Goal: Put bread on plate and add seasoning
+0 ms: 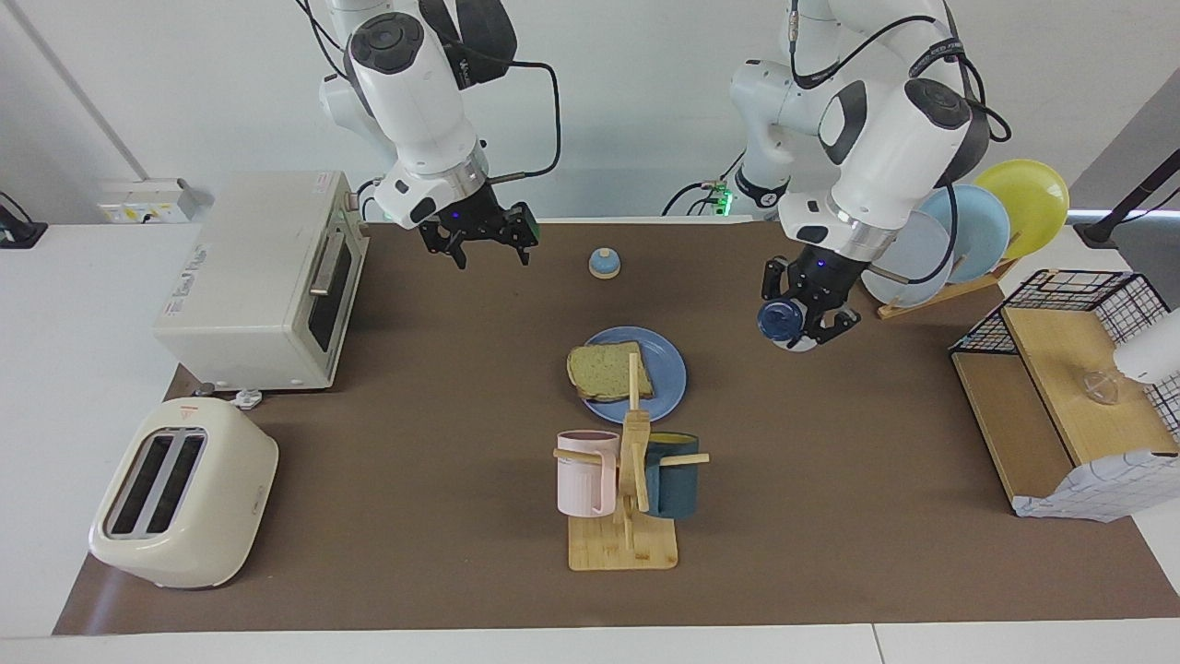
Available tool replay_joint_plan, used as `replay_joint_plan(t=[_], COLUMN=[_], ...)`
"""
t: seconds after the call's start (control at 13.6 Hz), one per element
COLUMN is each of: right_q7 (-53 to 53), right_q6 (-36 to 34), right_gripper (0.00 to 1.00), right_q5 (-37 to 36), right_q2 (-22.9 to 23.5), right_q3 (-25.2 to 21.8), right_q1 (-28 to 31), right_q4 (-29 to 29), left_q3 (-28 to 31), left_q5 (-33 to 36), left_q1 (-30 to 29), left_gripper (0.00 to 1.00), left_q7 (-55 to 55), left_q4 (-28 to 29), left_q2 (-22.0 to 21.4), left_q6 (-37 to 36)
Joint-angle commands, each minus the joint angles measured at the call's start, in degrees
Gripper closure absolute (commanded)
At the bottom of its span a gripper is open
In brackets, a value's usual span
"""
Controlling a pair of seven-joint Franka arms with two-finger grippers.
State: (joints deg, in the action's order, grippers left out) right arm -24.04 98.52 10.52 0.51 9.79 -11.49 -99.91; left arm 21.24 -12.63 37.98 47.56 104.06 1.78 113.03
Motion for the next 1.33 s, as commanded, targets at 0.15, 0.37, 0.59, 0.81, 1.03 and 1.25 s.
replay_joint_plan(t=[0.15, 0.37, 0.59, 0.81, 1.03, 1.25], right_q7=[0.9, 0.4, 0.4, -2.0, -7.8, -10.6], right_q6=[-3.2, -2.8, -2.6, -1.8, -2.4, 1.1], right_gripper=[0.0, 0.0, 0.0, 0.0, 0.0, 0.0], right_q5=[1.3, 4.3, 5.5, 12.2, 13.6, 14.1], right_q2=[-0.9, -0.9, -0.9, 0.0, 1.1, 2.5], right_q3=[0.1, 0.1, 0.1, 0.1, 0.9, 0.9], right_q1=[1.2, 2.3, 3.6, 3.6, 1.5, -3.6], right_q4=[0.2, 0.1, 0.2, 4.4, 10.8, 12.9], left_q3=[-1.8, -2.7, -2.7, -2.7, -4.5, -6.1], left_q5=[-3.2, -5.6, -6.8, -7.3, -7.3, -7.3], left_q1=[0.4, 0.4, 0.3, 0.5, 0.6, 0.7], left_gripper=[0.85, 0.86, 0.85, 0.84, 0.84, 0.84], left_q7=[7.0, 11.5, 16.2, 19.9, 19.3, 18.4], left_q4=[0.8, 1.1, 1.3, 1.5, 4.5, 5.7], left_q2=[-2.7, -3.9, -5.0, -6.7, -9.9, -10.6], left_q6=[-8.1, -15.6, -21.3, -21.2, -19.1, -18.0])
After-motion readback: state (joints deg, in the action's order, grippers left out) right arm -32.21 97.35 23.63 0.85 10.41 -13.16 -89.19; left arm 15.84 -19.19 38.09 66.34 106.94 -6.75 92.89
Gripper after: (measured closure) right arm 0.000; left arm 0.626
